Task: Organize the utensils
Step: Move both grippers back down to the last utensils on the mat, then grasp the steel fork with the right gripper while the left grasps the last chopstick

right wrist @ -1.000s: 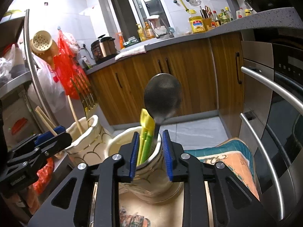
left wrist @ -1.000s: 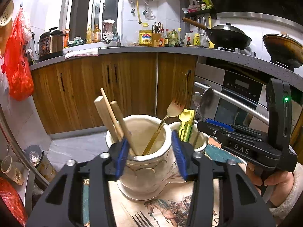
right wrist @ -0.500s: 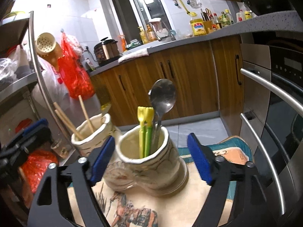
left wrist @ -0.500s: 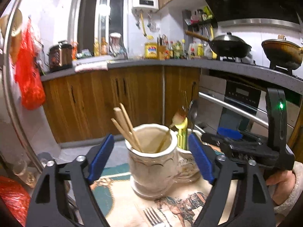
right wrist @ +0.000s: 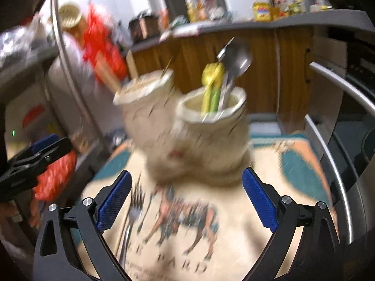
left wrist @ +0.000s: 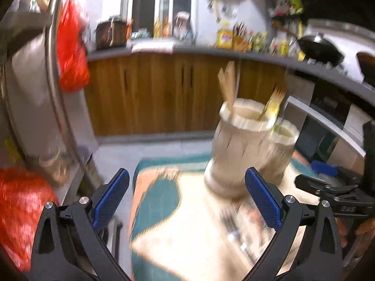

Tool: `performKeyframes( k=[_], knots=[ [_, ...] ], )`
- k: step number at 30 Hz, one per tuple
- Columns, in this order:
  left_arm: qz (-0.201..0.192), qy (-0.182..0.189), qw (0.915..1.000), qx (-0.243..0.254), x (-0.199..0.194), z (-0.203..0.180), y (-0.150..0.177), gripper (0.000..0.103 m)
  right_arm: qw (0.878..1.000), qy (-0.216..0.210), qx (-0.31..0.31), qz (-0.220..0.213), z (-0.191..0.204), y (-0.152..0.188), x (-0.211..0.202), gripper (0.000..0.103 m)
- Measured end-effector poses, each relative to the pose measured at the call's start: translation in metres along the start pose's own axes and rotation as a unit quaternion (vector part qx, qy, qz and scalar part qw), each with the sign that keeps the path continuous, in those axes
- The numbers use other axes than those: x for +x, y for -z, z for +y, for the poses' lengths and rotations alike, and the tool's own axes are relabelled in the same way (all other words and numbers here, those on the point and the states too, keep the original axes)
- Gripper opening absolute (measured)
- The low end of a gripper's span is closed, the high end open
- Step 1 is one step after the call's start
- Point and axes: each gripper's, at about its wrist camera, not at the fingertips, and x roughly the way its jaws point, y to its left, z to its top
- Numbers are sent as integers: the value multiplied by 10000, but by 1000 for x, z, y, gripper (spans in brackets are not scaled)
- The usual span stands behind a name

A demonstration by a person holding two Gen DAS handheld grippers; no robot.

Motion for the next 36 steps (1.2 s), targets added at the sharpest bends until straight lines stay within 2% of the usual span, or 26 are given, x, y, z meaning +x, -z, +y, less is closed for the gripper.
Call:
performKeyframes(
  k=[2,7,10,12,15,18,28,29,33,36],
  knots=[
    [280,-199,9993,144,7,1,16,97,9996,-48,-115,263,9,9,6,94],
    [707,-270,9961,447,16,-2,39,97,9958,-123,-493,768,38,30,19,90],
    [780,-136,9959,436,17,-3,43,97,9931,-143,-671,953,51,40,24,72],
    [789,-106,9961,376,17,-4,44,97,9912,-211,-707,1095,59,46,27,57],
    [834,-28,9962,252,15,-3,47,97,9885,-305,-779,1261,68,51,32,40],
    [855,-27,9961,216,16,-2,47,97,9859,-285,-984,1321,79,55,34,28],
    [897,-43,9959,116,20,1,46,97,9836,-74,-1160,1380,91,58,51,22],
    [905,-50,9958,110,21,1,46,97,9839,-117,-1122,1384,90,58,51,12],
    [976,-6,9952,48,25,1,47,97,9856,-258,-830,1452,78,53,50,6],
    [1040,90,9945,34,27,-1,48,97,9886,-262,-549,1375,62,47,46,6]
  ],
)
